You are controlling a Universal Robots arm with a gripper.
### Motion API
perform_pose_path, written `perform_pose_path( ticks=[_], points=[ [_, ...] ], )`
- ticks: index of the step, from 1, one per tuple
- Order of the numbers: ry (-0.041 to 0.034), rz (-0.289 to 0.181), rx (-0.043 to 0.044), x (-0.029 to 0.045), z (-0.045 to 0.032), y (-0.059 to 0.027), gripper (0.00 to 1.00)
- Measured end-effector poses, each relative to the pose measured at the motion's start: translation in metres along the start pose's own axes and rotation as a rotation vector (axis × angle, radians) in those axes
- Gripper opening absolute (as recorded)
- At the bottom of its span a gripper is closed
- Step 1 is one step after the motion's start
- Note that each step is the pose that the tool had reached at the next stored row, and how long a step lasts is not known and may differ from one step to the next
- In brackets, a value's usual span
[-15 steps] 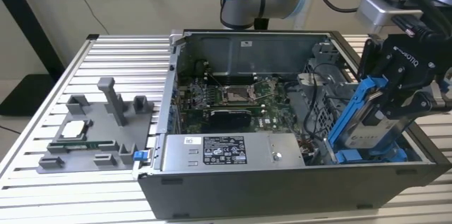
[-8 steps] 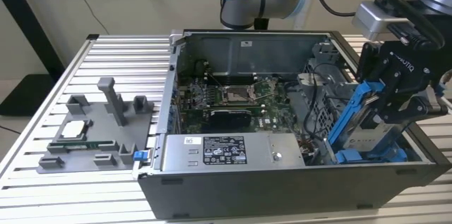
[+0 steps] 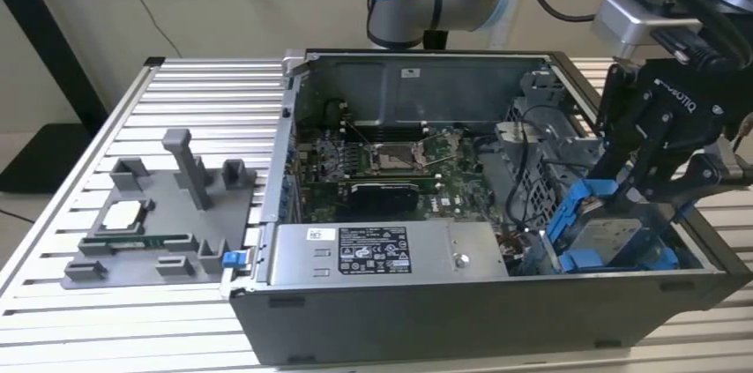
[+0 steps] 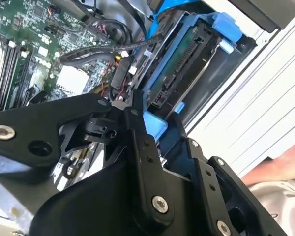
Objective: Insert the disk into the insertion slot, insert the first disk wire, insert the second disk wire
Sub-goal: 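Insert the disk into the insertion slot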
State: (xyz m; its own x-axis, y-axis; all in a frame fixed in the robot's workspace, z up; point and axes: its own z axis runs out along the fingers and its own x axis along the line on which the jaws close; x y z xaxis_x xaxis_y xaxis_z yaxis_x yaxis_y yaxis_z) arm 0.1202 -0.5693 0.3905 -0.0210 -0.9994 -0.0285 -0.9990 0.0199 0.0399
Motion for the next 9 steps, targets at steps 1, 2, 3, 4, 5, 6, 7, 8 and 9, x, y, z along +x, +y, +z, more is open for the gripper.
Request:
perform_pose_path(
  ticks=[1,2,3,4,5,6,7,8,9],
  points=[
    [-0.0002,0.0,0.0,-0.0001,-0.003,0.0001,0.0],
    [0.0001,0.0,0.0,-0.0001,-0.006,0.0002,0.0],
    [0.0001,0.0,0.0,-0.0002,-0.0081,0.0003,0.0],
    [0.0,0.0,0.0,-0.0002,-0.0084,0.0003,0.0],
    [-0.0002,0.0,0.0,-0.0002,-0.0084,0.0003,0.0],
    [-0.0003,0.0,0.0,-0.0002,-0.0084,0.0003,0.0],
    [-0.0003,0.0,0.0,-0.0002,-0.0085,0.0003,0.0],
    [0.0,0.0,0.0,-0.0002,-0.0092,0.0004,0.0],
    [0.0004,0.0,0.0,-0.0003,-0.0109,0.0004,1.0]
  ],
)
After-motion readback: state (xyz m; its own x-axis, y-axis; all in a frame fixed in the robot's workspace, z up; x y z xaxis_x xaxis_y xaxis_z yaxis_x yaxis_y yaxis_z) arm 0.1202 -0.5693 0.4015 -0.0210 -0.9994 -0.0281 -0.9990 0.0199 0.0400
